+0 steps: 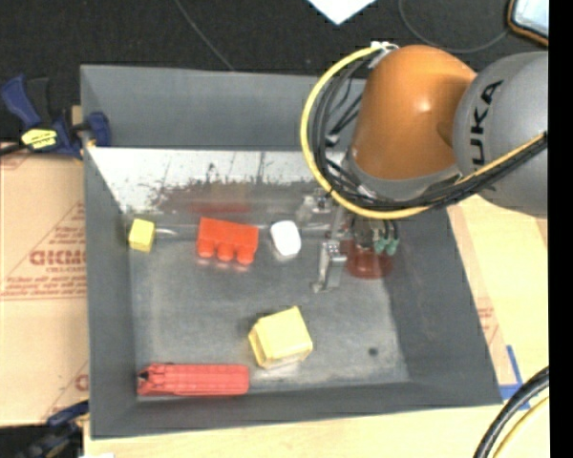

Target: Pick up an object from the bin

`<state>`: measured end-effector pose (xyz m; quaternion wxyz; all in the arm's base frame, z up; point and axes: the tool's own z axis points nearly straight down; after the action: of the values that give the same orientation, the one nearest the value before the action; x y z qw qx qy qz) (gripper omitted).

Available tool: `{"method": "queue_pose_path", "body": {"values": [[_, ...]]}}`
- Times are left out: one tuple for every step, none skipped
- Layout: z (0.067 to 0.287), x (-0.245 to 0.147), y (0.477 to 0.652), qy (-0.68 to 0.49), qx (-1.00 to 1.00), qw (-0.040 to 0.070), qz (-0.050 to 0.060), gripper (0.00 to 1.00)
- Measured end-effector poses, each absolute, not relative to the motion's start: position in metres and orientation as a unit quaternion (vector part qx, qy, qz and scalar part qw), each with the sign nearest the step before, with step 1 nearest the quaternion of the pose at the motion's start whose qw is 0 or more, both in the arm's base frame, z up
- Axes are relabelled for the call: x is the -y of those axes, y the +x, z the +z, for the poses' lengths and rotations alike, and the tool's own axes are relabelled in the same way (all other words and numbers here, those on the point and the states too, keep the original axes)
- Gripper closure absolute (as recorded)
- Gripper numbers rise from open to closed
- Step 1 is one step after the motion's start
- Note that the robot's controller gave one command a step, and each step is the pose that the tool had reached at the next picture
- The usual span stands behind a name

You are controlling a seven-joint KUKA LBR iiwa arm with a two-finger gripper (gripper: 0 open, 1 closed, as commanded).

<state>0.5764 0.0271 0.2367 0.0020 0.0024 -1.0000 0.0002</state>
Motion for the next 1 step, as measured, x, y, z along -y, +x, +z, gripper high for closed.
{"method": "queue_pose_path", "body": {"values": [[0.2416, -0.0271, 0.5777, 0.002, 1.0, -0.002, 0.0, 0.0]]}}
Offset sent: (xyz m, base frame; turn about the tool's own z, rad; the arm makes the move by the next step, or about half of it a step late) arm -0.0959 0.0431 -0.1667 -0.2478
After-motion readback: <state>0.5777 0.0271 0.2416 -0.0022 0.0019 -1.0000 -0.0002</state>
